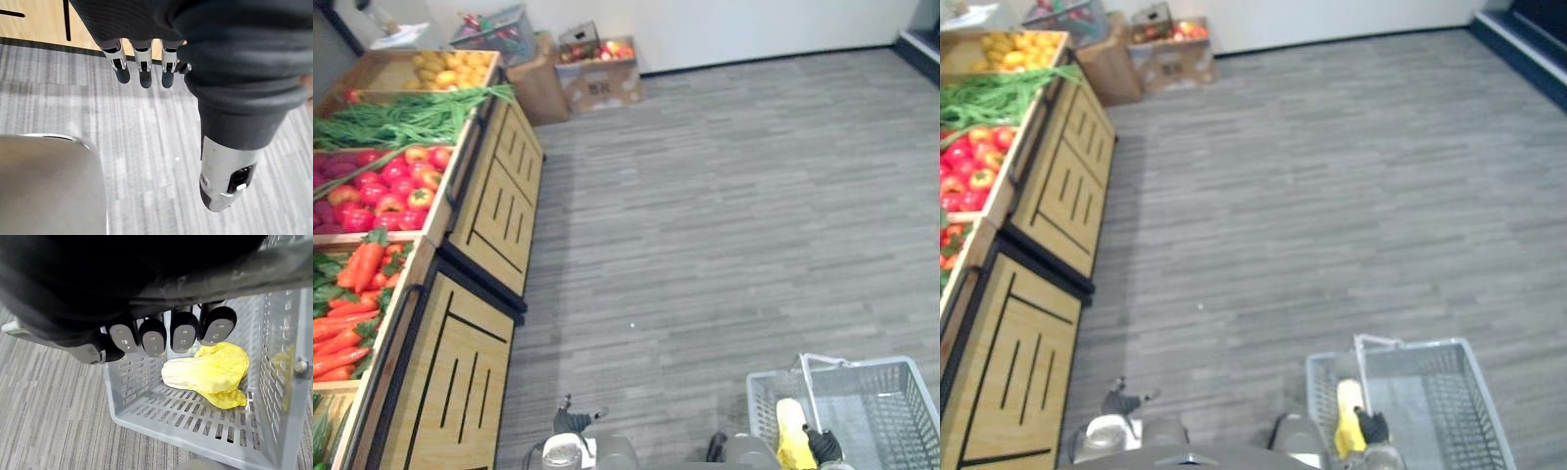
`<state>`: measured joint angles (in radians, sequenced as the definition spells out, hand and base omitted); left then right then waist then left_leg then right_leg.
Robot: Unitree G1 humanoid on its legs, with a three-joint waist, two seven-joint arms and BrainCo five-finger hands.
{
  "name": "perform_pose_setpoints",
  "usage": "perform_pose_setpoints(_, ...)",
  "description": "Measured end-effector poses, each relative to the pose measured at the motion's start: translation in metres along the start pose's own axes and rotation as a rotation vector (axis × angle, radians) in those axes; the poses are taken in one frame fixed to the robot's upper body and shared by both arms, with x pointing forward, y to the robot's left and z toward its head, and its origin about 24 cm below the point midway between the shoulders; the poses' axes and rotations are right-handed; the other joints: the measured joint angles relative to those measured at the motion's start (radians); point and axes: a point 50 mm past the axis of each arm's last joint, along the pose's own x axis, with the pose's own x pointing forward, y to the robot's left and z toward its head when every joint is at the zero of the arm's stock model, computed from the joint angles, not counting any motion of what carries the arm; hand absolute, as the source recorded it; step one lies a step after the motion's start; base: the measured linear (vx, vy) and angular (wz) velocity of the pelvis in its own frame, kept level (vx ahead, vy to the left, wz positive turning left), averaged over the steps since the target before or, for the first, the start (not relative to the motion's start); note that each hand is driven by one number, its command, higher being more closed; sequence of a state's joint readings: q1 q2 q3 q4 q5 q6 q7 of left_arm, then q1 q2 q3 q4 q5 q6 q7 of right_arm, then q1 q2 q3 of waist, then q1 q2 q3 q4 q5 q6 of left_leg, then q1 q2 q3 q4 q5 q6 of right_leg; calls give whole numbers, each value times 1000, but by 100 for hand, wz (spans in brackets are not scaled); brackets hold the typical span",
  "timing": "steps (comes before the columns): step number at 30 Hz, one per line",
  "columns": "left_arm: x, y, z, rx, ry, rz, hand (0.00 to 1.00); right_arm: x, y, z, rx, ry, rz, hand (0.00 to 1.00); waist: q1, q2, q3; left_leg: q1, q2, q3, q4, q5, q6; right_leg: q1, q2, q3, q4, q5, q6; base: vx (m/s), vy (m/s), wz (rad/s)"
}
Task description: Pick vegetable in the basket
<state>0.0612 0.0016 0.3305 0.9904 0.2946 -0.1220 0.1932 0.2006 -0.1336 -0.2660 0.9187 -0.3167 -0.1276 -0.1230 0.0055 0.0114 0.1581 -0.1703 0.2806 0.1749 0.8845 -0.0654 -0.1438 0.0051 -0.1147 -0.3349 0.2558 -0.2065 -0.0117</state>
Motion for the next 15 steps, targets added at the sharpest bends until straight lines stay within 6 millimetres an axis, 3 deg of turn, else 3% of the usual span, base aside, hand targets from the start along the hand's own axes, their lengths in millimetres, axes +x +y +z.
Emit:
perform_pose_setpoints(2,1,0,6,0,-23,3,0,0,-3,0,-5,-2,-9,100,20,-9,0,-40,5,133,-161,-55,23,61,-24,-22,-33,0,23,195,136,19)
perform_pose_setpoints(3,1,-1,8,5,-28,6,0,1,-4,1,-7,-5,-15,100,26,-10,-1,-53,-17,179,-303,-55,25,90,-42,-36,-48,-9,47,209,198,30)
perform_pose_setpoints(5,1,-3,8,1,-28,19,0,1,-4,3,-12,-15,-22,100,28,-8,-3,-57,-68,173,-548,-25,43,116,-63,-48,-44,-39,79,187,232,26)
perform_pose_setpoints(7,0,-4,8,-3,-26,27,0,2,-1,7,-39,-31,-15,100,33,-2,-8,-78,-77,142,-683,32,58,129,-69,-46,-38,-62,113,280,343,4)
perform_pose_setpoints(8,1,-1,7,2,-26,34,0,1,2,8,-61,-37,-3,100,42,-16,-22,-88,-88,172,-664,95,85,142,-89,-36,-44,-72,128,342,352,-3)
perform_pose_setpoints(9,1,0,7,1,-26,36,0,1,6,9,-68,-40,6,100,42,-22,-34,-92,-97,199,-648,89,106,146,-103,-30,-54,-73,130,391,325,-15)
perform_pose_setpoints(10,2,4,9,4,-37,46,0,1,10,11,-81,-50,23,100,58,-50,-54,-107,-114,227,-595,26,132,144,-126,0,-80,-67,129,429,281,-24)
perform_pose_setpoints(12,3,6,10,12,-40,52,0,2,10,13,-94,-54,32,100,68,-64,-71,-128,-141,235,-526,-43,157,143,-152,83,-95,-3,124,421,310,-6)
perform_pose_setpoints(15,4,11,4,86,-26,43,0,6,-1,11,-104,-40,9,100,54,-85,-90,-69,-228,226,-546,-102,197,52,-225,220,171,75,175,414,366,40)
